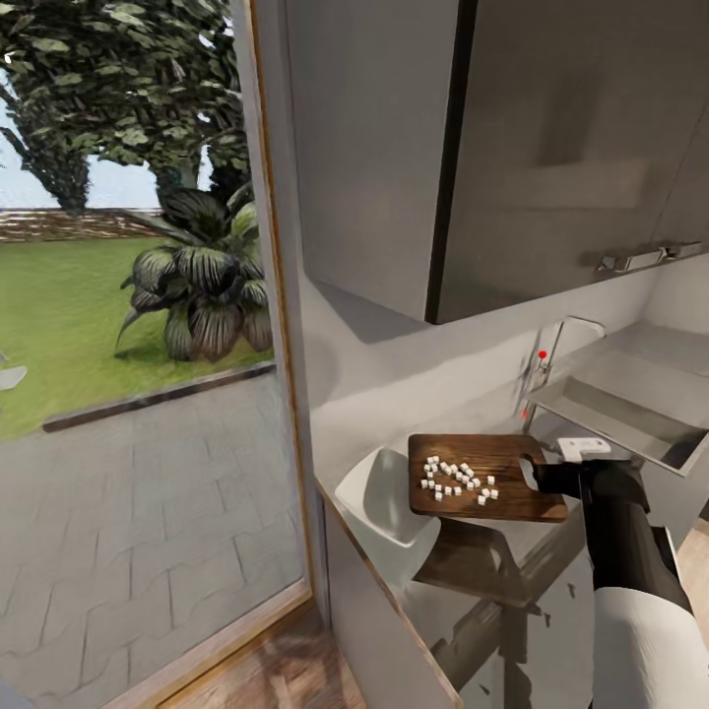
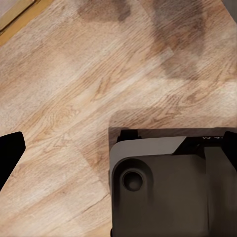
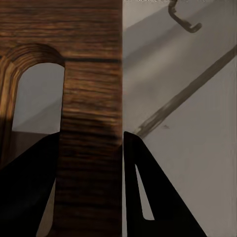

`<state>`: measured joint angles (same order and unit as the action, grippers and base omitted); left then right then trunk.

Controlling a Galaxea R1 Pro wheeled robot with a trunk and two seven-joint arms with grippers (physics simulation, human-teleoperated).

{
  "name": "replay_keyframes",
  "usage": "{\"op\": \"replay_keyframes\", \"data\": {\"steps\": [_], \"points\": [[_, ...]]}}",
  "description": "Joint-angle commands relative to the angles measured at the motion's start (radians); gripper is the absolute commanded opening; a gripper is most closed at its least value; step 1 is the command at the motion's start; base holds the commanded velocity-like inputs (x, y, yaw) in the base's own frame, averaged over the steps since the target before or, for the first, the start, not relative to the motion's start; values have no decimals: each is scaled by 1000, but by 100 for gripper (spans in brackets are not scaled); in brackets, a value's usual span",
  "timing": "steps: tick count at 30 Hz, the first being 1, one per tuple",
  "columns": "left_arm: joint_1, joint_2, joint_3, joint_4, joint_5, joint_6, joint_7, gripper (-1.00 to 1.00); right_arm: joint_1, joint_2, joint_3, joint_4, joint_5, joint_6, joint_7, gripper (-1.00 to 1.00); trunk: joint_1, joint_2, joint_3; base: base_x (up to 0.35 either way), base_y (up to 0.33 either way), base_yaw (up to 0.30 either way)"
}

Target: In the kitchen, take the Vidalia onion out of the sink, dice it on the chopping board with the paring knife, put the diced onion into the bowl on the countertop, then place both the paring knife and the chopping board into the sink.

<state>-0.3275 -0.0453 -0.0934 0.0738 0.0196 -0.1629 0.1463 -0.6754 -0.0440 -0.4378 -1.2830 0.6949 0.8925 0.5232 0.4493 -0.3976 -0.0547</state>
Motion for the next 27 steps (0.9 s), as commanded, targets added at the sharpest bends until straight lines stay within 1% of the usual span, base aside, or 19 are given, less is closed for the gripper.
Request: {"op": "replay_keyframes", "data": {"steps": [1, 2, 5, 6, 9, 10, 13, 15, 17, 21, 27], "points": [[-2, -1, -8, 5, 2, -7, 4, 100, -1, 0, 0, -2, 9, 3, 10, -100, 1, -2, -2, 0, 0, 0], [-2, -2, -9, 5, 2, -7, 4, 100, -1, 1, 5, -3, 10, 4, 9, -100, 1, -2, -2, 0, 0, 0], [-2, -3, -9, 5, 2, -7, 4, 100, -1, 1, 40, -4, 11, 6, 7, -100, 1, -2, -2, 0, 0, 0], [-2, -4, -9, 4, 2, -7, 4, 100, -1, 1, 46, -4, 11, 7, 6, -100, 1, -2, -2, 0, 0, 0], [-2, -4, -9, 6, 1, -7, 4, 100, -2, 1, 58, -4, 12, 51, 5, -100, 1, -2, -2, 0, 0, 0], [-2, -4, -9, 5, 1, -7, 4, 100, -3, 1, 71, -4, 12, 65, 1, -100, 1, -2, -2, 0, 0, 0], [-2, -4, -9, 6, 2, -7, 4, 100, -5, 2, 129, -4, 11, 79, -26, -100, 1, -2, -2, 0, 0, 0], [-2, -4, -9, 6, 2, -7, 4, 100, -7, 2, 142, -4, 11, 82, -36, -100, 1, -2, -2, 0, 0, 0], [-2, -4, -9, 6, 1, -7, 4, 100, -9, 4, 148, -7, 11, 83, -40, -100, 1, -2, -2, 0, 0, 0], [-2, -4, -9, 6, 1, -7, 4, 100, -10, 12, 150, -49, 9, 84, -40, -100, 1, -2, -2, 0, 0, 0], [-2, -4, -9, 6, 2, -7, 4, 100, -10, 15, 150, -59, 5, 85, -39, -100, 1, -2, -2, 0, 0, 0]]}}
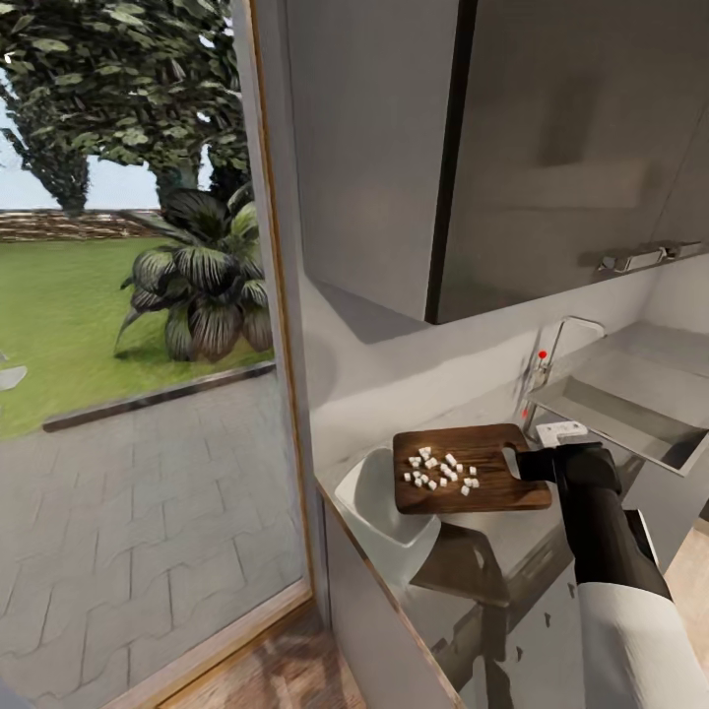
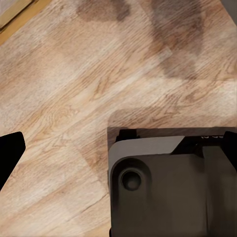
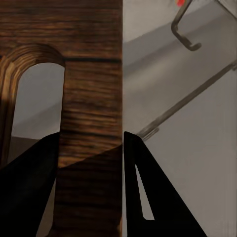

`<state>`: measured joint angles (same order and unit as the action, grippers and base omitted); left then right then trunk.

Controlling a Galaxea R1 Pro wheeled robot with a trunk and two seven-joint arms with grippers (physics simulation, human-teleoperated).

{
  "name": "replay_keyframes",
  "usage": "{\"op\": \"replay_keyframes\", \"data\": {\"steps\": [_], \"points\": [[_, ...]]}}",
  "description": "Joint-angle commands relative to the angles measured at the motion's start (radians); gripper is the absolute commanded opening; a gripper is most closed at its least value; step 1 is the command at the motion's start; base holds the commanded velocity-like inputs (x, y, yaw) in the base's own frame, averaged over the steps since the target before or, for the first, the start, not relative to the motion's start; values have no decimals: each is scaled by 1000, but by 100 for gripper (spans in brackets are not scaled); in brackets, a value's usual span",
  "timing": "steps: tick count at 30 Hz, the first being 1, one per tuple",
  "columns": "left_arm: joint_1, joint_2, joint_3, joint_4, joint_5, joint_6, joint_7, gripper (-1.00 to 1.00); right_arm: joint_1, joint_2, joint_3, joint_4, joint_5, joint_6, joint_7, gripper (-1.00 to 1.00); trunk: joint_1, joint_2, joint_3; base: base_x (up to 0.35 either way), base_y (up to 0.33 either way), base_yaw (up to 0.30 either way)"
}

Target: In the kitchen, take the Vidalia onion out of the sink, dice it on the chopping board with the paring knife, put the diced onion into the bowl on the countertop, then place both the paring knife and the chopping board into the sink.

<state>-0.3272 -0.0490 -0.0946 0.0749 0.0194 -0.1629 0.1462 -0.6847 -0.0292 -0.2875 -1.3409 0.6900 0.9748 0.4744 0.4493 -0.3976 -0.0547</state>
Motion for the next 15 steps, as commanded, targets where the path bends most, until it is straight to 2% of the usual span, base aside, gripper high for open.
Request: {"op": "replay_keyframes", "data": {"steps": [1, 15], "points": [[-2, 0, -8, 5, 2, -7, 4, 100, -1, 0, 0, -1, 10, 3, 10, -100, 1, -2, -2, 0, 0, 0], [-3, 0, -8, 5, 2, -7, 4, 100, -1, 6, 6, -1, 11, 8, 8, -100, 1, -2, -2, 0, 0, 0]]}}
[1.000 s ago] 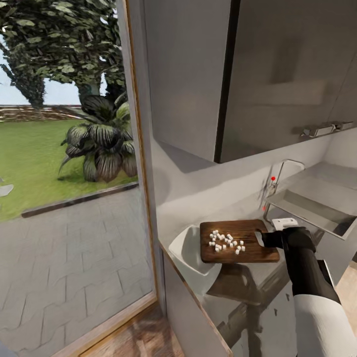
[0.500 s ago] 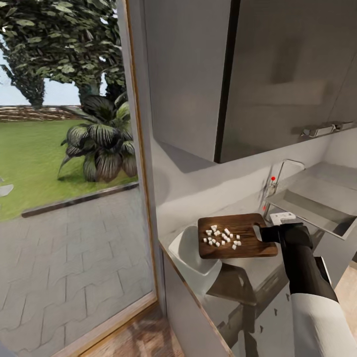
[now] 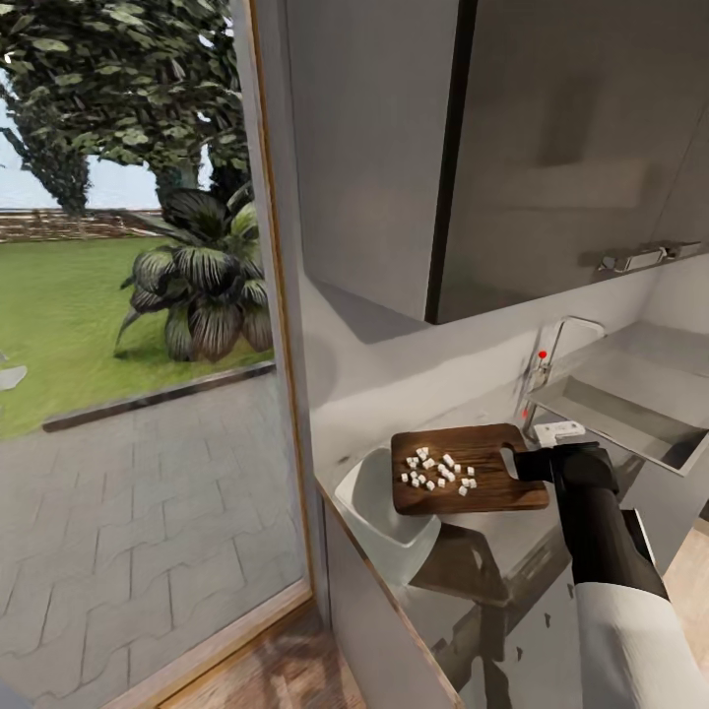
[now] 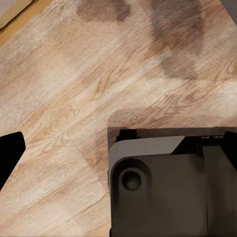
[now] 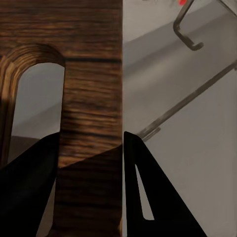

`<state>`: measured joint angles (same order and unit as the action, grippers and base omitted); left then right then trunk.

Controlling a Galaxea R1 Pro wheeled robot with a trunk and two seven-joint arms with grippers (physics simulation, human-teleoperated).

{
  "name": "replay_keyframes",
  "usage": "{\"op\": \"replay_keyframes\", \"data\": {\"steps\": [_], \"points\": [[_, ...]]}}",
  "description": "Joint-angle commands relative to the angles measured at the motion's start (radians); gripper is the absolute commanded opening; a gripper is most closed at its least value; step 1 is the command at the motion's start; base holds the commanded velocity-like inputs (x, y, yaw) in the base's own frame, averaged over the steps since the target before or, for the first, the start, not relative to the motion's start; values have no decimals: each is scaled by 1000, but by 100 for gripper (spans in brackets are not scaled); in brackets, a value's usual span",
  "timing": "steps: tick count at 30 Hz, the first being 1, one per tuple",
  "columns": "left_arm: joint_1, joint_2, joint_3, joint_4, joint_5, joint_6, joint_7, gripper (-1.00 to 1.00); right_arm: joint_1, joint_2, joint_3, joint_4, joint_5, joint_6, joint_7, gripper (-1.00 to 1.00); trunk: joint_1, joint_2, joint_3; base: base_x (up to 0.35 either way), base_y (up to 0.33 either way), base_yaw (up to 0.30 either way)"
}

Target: In the kitchen, take the Vidalia onion out of the sink, dice it on the chopping board with the paring knife, put the diced onion into the bowl on the countertop, then place both the paring knife and the chopping board into the sink.

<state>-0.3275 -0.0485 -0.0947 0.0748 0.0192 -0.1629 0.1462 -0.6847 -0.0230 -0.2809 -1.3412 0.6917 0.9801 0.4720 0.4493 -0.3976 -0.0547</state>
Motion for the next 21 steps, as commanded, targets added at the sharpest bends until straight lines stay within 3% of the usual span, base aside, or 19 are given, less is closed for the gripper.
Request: {"op": "replay_keyframes", "data": {"steps": [1, 3, 6, 11, 21], "points": [[-2, -1, -8, 5, 2, -7, 4, 100, -1, 0, 6, -1, 10, 3, 10, -100, 1, -2, -2, 0, 0, 0], [-2, -1, -8, 5, 2, -7, 4, 100, -1, 8, 43, -1, 13, 3, 8, -100, 1, -2, -2, 0, 0, 0], [-2, -1, -8, 5, 2, -7, 4, 100, -2, 21, 59, -1, 13, 3, -12, -100, 1, -2, -2, 0, 0, 0], [-2, -1, -8, 5, 2, -7, 4, 100, -3, 42, 61, 0, 11, 3, -57, -100, 1, -2, -2, 0, 0, 0], [-2, -1, -8, 5, 2, -7, 4, 100, -3, 43, 62, -1, 12, 3, -62, -100, 1, -2, -2, 0, 0, 0]]}}
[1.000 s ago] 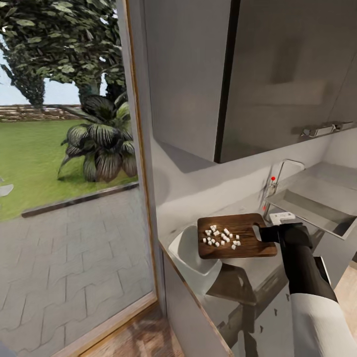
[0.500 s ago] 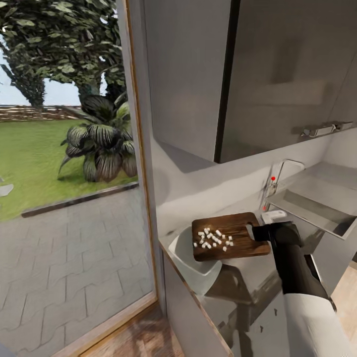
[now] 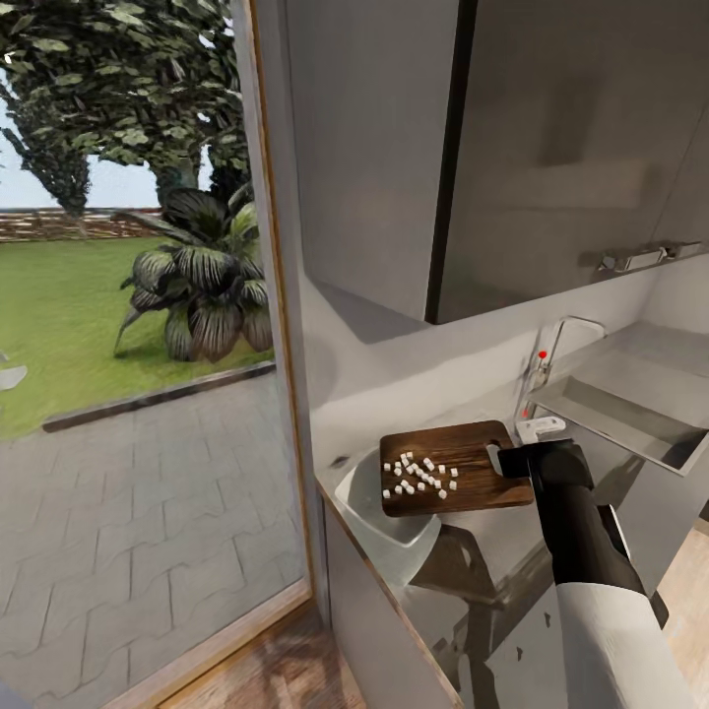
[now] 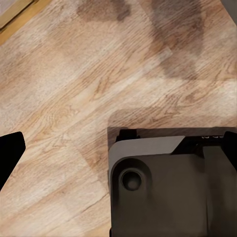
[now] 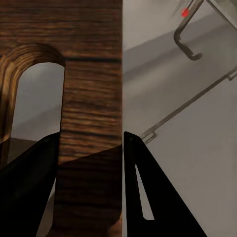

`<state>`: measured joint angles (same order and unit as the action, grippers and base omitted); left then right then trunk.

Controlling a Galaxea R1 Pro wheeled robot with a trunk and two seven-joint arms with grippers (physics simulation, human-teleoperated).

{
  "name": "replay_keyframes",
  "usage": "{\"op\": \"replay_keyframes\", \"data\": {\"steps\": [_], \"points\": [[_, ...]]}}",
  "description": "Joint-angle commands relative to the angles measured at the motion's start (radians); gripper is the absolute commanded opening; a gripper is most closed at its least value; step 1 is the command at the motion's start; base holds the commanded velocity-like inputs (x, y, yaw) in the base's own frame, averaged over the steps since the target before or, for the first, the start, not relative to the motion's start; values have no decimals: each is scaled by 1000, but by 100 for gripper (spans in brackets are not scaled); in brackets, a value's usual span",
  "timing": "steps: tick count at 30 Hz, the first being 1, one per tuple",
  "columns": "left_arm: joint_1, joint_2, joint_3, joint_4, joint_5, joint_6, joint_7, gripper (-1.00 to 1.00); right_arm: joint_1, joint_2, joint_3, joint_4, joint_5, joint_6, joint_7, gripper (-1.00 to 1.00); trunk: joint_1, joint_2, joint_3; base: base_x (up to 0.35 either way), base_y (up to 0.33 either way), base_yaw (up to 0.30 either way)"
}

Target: In the kitchen, take the Vidalia onion out of the sink, dice it on the chopping board with the paring knife, put the diced onion into the bowl on the countertop, then place both the paring knife and the chopping board into the sink.

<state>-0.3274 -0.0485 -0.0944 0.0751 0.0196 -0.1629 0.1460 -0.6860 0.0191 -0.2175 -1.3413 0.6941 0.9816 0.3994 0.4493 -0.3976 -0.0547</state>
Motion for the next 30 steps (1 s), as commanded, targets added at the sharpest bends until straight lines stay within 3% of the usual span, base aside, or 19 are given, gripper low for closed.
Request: {"op": "replay_keyframes", "data": {"steps": [1, 23, 30], "points": [[-2, -1, -8, 5, 2, -7, 4, 100, -1, 1, -2, -1, 10, 2, 10, -100, 1, -2, -2, 0, 0, 0], [-2, -1, -8, 5, 2, -7, 3, 100, -48, 1, -2, 1, 8, 3, -23, -100, 1, -2, -2, 0, 0, 0], [-2, 1, -8, 5, 2, -7, -34, 100, -53, 1, -1, 1, 13, 3, -27, -100, 1, -2, -2, 0, 0, 0]]}}
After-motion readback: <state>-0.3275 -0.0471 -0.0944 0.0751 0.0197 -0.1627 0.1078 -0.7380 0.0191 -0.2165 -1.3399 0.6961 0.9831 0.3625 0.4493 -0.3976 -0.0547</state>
